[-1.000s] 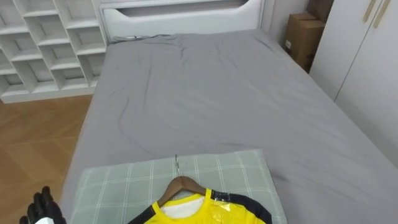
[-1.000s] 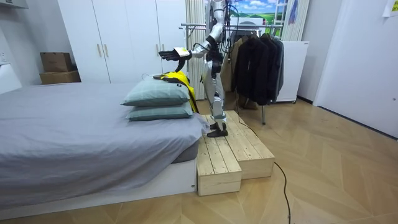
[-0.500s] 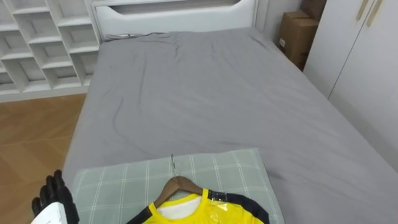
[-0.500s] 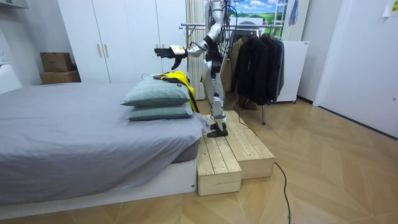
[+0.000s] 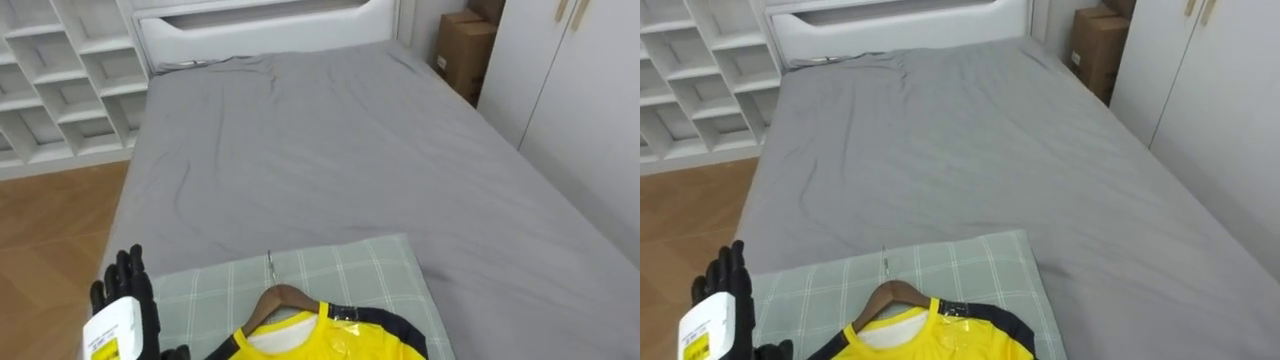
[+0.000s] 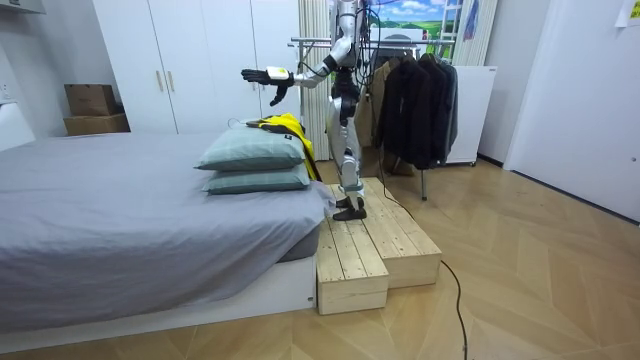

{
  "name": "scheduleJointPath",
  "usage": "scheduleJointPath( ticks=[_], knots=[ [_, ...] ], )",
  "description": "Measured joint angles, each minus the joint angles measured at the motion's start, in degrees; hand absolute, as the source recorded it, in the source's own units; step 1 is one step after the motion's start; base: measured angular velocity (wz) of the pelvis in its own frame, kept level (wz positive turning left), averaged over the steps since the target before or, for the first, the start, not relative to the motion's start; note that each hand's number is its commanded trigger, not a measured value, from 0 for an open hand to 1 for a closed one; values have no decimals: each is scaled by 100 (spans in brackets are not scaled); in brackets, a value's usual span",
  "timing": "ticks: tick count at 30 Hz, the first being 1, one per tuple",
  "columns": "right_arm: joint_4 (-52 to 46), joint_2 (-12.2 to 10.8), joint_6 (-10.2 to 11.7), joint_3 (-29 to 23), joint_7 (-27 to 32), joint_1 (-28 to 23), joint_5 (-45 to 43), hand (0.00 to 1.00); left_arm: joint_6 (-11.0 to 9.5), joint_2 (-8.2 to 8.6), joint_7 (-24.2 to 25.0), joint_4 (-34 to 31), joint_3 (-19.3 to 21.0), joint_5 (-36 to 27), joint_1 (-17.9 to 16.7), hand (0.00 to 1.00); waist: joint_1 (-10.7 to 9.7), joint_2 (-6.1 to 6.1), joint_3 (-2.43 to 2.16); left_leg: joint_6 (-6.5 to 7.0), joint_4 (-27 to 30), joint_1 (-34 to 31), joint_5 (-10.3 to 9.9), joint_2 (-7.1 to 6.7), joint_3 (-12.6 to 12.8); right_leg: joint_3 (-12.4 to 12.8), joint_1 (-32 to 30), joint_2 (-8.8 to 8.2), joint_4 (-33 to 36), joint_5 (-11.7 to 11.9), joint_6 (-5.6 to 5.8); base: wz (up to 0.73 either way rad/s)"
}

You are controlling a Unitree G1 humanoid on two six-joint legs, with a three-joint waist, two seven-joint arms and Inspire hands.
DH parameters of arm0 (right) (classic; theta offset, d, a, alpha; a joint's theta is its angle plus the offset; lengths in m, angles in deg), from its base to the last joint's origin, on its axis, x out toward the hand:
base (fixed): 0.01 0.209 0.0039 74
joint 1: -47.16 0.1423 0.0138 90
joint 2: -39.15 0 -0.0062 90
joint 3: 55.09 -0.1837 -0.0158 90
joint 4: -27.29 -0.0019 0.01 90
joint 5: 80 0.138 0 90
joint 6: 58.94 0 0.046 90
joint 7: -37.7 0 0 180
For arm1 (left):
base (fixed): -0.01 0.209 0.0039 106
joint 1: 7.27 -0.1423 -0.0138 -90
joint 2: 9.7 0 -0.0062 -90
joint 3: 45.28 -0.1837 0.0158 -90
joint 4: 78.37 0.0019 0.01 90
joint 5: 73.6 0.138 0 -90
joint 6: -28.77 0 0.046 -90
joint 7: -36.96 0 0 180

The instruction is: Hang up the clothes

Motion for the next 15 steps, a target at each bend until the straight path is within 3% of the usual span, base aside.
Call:
scheduleJointPath(
  ticks=[7, 15],
  knots=[
    [3, -21, -8, 2, 14, -8, 90, 0, 12, 0, 203, 13, -175, -1, 6, 0, -124, -74, 12, 2, 9, -6, -1, 4, 55, 80, -12, 0, 0, 0, 0, -4],
    [42, -35, -8, -1, 25, -14, 89, 0, 11, 9, 212, 19, -180, 2, 22, 0, -187, -75, 9, 2, -22, -13, -2, 13, 67, 89, -15, 12, 0, 0, 0, 0]
  ],
)
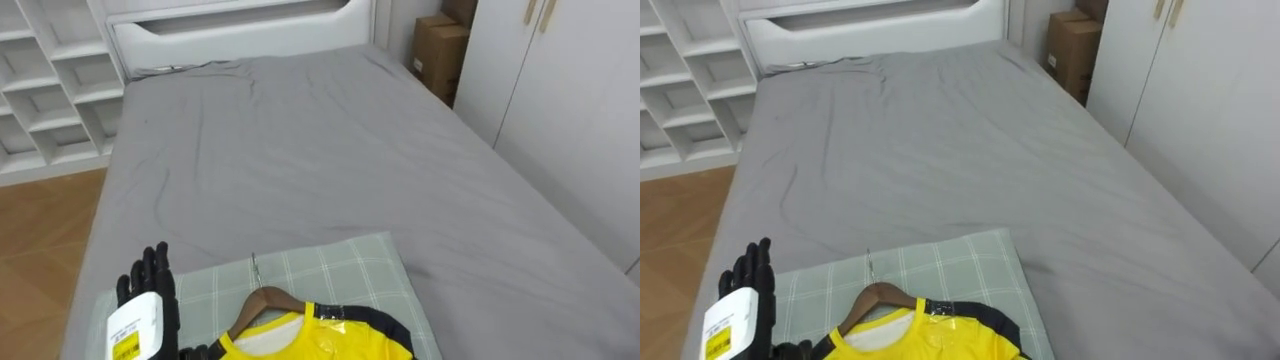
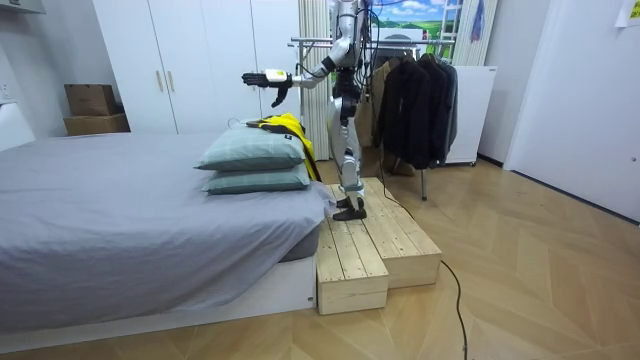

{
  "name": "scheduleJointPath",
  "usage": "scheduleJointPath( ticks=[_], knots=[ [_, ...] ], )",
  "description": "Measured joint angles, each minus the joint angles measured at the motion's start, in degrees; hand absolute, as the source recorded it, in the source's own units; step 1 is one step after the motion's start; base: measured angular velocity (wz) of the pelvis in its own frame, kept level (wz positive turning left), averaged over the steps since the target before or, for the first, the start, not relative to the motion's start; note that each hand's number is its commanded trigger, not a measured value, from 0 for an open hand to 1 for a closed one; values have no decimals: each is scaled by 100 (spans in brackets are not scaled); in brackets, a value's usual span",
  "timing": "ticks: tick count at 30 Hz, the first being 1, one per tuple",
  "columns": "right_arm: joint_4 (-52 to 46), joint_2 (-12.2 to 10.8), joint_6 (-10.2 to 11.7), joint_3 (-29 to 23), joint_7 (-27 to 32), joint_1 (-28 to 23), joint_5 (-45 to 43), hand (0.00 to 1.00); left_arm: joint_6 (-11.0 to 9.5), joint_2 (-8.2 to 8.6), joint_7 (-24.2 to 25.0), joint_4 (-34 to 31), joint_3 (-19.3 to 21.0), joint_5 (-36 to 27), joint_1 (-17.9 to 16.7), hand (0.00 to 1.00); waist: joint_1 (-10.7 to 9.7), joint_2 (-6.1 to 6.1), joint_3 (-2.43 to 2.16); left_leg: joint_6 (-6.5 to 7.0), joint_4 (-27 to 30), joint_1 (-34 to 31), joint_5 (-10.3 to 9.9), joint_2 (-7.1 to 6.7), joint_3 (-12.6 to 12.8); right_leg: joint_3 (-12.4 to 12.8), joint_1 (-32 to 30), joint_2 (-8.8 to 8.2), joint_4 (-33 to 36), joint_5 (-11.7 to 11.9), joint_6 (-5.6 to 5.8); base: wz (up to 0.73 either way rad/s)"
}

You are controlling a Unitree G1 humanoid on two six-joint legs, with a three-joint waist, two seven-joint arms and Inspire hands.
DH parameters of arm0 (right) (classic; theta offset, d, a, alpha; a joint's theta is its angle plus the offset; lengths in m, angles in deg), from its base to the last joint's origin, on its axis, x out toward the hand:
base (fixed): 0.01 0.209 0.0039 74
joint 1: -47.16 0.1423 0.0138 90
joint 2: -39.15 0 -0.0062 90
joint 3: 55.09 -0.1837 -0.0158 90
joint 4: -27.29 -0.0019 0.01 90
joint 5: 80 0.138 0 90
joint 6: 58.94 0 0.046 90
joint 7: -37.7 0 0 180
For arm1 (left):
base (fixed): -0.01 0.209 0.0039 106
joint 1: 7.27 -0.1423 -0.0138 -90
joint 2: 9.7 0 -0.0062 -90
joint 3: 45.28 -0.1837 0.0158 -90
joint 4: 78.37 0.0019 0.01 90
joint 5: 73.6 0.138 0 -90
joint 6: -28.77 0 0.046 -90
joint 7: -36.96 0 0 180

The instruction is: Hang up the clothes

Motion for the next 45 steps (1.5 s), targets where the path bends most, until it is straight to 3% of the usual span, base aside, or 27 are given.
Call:
scheduleJointPath(
  ticks=[6, 18, 23, 36, 45],
  knots=[
    [2, 1, 0, 3, -12, 0, 27, 0, 3, 64, 26, 45, -18, -15, 2, 0, -11, 3, -1, 0, 1, 1, 0, 0, 0, -11, 3, 0, 2, 0, 0, 0],
    [-60, 2, -21, 116, 68, -86, 7, 0, 226, 104, 669, 287, -570, -16, 28, 0, -138, -32, -1, -2, 36, -79, 3, 14, 138, 124, -81, 2, 16, 0, 0, -5],
    [-65, -20, -20, 117, 98, -72, 20, 0, 229, 139, 894, 390, -581, -17, 105, 0, -131, -93, 2, -1, 31, -93, 2, 16, 136, 132, -100, 2, 15, 0, 0, 0],
    [-101, -38, -2, 103, 238, -222, 454, 0, 227, 137, 1024, 512, -560, -23, 117, 0, -126, -85, 0, -2, -51, -94, 2, 24, 139, 151, -131, 19, 17, 1, -1, 0],
    [7, -20, -49, 113, 302, -344, 448, 0, 254, 133, 1213, 1235, -551, -298, 174, 0, -137, -131, -1, -1, -44, -90, 2, 22, 168, 145, -152, 16, 25, 1, -1, 0]
  ],
)
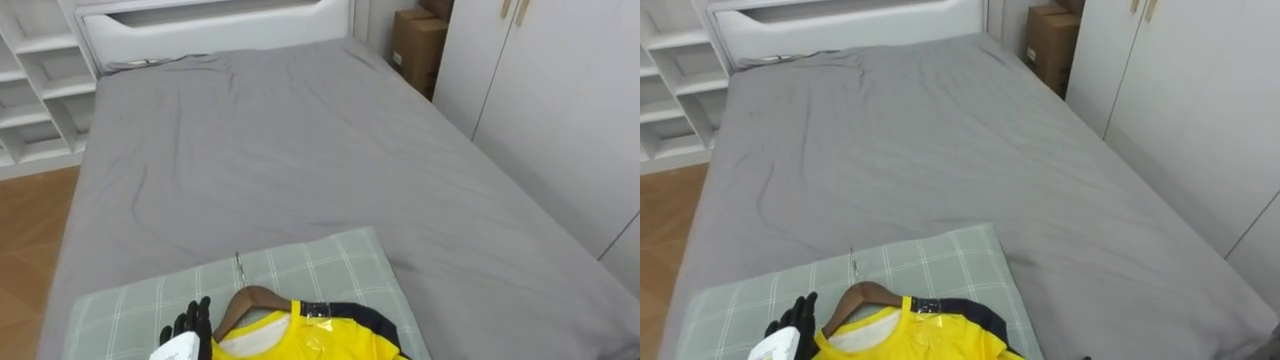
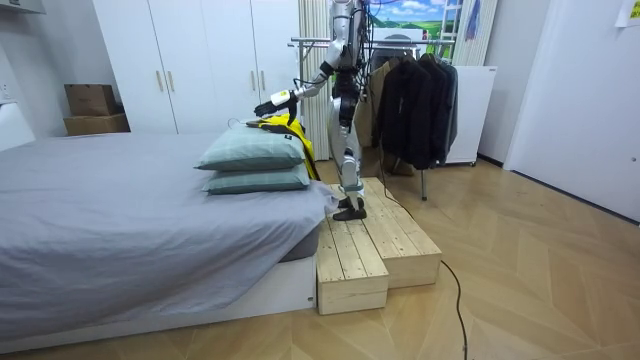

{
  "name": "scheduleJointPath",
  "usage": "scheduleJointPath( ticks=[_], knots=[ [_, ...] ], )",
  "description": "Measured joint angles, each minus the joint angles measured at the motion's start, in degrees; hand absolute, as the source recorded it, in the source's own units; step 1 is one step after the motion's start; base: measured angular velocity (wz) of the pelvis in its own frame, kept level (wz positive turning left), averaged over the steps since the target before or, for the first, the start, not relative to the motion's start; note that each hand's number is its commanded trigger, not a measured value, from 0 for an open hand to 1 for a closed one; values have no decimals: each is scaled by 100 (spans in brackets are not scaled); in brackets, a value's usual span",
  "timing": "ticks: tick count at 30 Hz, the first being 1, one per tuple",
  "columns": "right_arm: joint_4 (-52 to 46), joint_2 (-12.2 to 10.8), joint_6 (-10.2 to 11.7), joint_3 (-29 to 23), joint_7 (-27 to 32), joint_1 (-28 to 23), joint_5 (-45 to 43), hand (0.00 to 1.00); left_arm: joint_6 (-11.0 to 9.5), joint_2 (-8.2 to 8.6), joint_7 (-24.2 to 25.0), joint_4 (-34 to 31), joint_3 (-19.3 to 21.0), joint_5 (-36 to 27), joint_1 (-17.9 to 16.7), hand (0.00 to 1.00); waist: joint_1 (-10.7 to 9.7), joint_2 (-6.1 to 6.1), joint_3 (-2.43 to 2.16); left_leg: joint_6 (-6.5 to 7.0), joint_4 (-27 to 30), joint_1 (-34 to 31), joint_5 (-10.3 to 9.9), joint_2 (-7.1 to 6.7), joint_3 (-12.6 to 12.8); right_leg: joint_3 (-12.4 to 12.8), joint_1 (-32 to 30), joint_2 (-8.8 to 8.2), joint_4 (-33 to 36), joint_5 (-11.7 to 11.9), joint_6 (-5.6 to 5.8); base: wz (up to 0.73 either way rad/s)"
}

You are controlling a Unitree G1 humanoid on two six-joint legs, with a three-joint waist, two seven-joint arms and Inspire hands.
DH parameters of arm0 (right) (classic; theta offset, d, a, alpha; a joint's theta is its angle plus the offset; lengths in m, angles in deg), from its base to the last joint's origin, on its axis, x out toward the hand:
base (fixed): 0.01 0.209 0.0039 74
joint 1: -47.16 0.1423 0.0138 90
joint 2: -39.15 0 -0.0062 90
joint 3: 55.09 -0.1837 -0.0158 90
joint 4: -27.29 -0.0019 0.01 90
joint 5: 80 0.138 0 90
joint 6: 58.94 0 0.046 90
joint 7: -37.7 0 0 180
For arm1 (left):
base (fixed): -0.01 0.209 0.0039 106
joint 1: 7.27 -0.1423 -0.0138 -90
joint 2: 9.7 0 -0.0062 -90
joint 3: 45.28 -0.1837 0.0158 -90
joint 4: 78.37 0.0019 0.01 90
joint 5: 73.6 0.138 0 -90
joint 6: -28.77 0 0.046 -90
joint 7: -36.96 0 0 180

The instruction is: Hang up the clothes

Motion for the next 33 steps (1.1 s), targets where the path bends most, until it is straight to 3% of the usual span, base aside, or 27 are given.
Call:
scheduleJointPath(
  ticks=[14, 19, 23, 33],
  knots=[
    [11, 73, -159, 2, 180, 4, -11, 0, 94, -185, 55, 259, 15, -34, 257, 0, 6, -14, 0, 0, 6, -123, 0, 16, 5, -3, -175, 8, 111, 0, 0, 0],
    [23, 75, -159, 1, 241, 17, -33, 0, 100, -196, 48, 297, 24, -25, 305, 0, -1, -23, -3, 0, 17, -196, 0, 29, 5, -2, -282, 13, 190, 0, 0, 0],
    [-15, 76, -161, 5, 242, 10, -230, 0, 102, -224, 30, 305, 257, -37, 339, 0, 10, -71, -6, 0, 79, -265, 0, 48, 65, 7, -365, 19, 252, 0, 0, -6],
    [-28, 78, -174, 13, 237, 15, -252, 0, 106, -233, 31, 431, 241, -38, 642, 0, -9, -67, 5, 0, 147, -410, -1, 72, 102, 6, -534, 23, 381, 0, 0, -1]
  ],
)
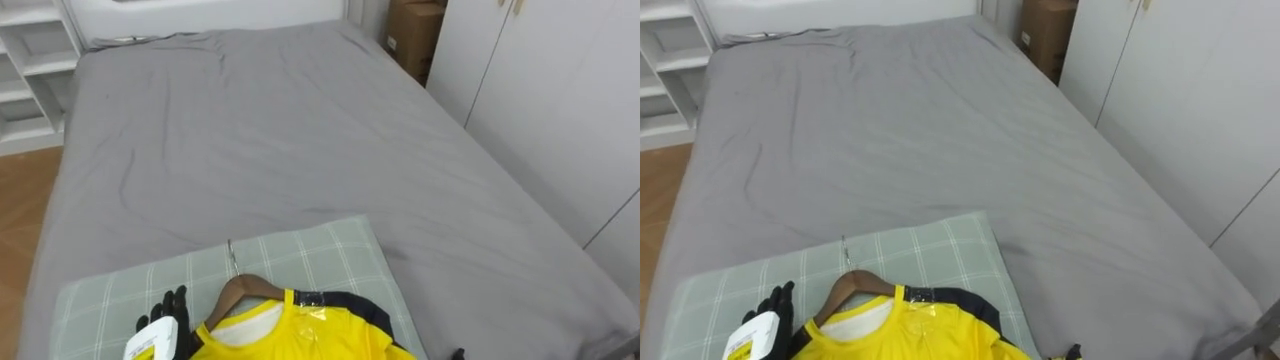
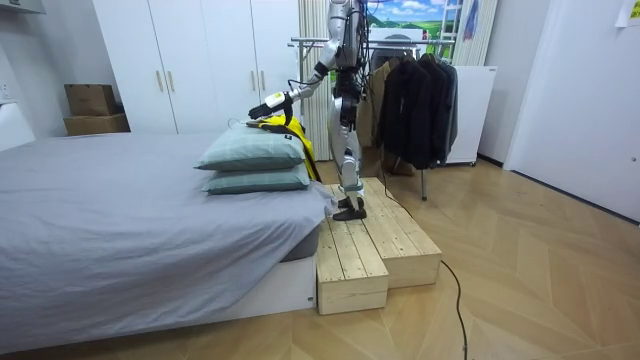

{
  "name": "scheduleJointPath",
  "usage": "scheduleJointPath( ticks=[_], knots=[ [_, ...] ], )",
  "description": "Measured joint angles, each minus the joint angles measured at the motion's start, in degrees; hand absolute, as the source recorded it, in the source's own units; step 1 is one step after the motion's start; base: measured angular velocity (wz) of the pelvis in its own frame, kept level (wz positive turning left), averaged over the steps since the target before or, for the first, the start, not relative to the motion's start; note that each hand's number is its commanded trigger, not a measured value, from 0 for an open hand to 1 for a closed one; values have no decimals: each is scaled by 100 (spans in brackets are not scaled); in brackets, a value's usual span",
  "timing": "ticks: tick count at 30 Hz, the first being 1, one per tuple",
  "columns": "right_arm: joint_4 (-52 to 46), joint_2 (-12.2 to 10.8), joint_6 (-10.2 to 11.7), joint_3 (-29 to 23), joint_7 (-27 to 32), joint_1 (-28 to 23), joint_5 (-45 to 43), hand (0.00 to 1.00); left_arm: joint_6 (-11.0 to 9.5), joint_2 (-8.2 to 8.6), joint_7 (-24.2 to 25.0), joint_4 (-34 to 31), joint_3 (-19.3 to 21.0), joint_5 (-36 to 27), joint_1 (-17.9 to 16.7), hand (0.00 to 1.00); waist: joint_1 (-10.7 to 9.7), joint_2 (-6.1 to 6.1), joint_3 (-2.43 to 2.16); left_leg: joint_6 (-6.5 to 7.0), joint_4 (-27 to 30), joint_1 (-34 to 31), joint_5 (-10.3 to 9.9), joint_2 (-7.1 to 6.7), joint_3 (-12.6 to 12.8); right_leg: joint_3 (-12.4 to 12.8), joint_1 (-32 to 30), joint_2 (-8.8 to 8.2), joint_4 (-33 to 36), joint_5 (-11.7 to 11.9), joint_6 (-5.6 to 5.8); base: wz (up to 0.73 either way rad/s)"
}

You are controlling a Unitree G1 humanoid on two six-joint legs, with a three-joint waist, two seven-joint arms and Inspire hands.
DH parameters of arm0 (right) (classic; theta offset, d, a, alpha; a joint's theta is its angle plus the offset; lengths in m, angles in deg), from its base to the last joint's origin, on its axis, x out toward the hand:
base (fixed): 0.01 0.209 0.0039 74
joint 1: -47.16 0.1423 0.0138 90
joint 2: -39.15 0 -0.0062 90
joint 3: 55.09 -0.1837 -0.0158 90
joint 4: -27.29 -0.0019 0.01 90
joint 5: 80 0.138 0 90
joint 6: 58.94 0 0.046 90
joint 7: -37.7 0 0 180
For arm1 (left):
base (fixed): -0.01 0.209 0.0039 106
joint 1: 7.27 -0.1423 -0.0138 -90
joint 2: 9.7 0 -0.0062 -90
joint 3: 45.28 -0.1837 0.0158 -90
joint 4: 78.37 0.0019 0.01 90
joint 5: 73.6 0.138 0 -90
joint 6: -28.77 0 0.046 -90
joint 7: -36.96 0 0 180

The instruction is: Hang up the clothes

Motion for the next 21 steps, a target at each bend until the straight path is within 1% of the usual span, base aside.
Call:
scheduleJointPath(
  ticks=[2, 6, 8, 12, 14, 16, 21],
  knots=[
    [12, -1, -1, 3, -2, 11, -28, 0, 1, 0, 1, 96, 5, 5, 90, 0, 3, 1, 4, 0, 83, -81, 0, 0, 12, 2, -52, -4, 0, 0, 0, 0],
    [23, -2, -9, 13, -2, 11, -204, 0, 4, -8, 1, 126, 9, 3, 158, 0, 0, 1, 5, 1, 129, -192, -1, 3, 16, 10, -129, -8, 14, 0, 0, 0],
    [-2, 0, -16, 201, -2, 27, -218, 0, 4, -8, 1, 132, 2, -2, 195, 0, 0, -15, 11, 1, 120, -234, -2, 4, 13, 5, -173, -7, 14, 0, 0, 0],
    [12, 0, -30, 327, 5, 94, -191, 0, -3, -9, -5, 176, -12, -2, 307, 0, -10, -15, 15, 2, 182, -421, 0, 3, 20, -3, -339, -16, 29, 2, -4, 0],
    [15, 0, -33, 398, 12, 153, -199, 0, -4, -11, -12, 190, -13, -3, 410, 0, -21, -9, 20, 3, 253, -539, 1, 9, 23, 3, -469, -18, 107, 3, -5, 0],
    [28, 1, -38, 444, 12, 208, -200, 0, -9, -12, -19, 350, -12, -2, 572, 0, -16, -3, 24, 8, 268, -612, 12, 14, 55, 15, -579, -20, 177, 3, -5, -5],
    [40, -2, -37, 445, -1, 394, 38, 0, -8, 14, -93, 478, -12, 20, 811, 0, -96, 8, 36, 22, 306, -743, 20, 13, 66, 7, -717, -36, 202, 3, -5, -2]
  ],
)
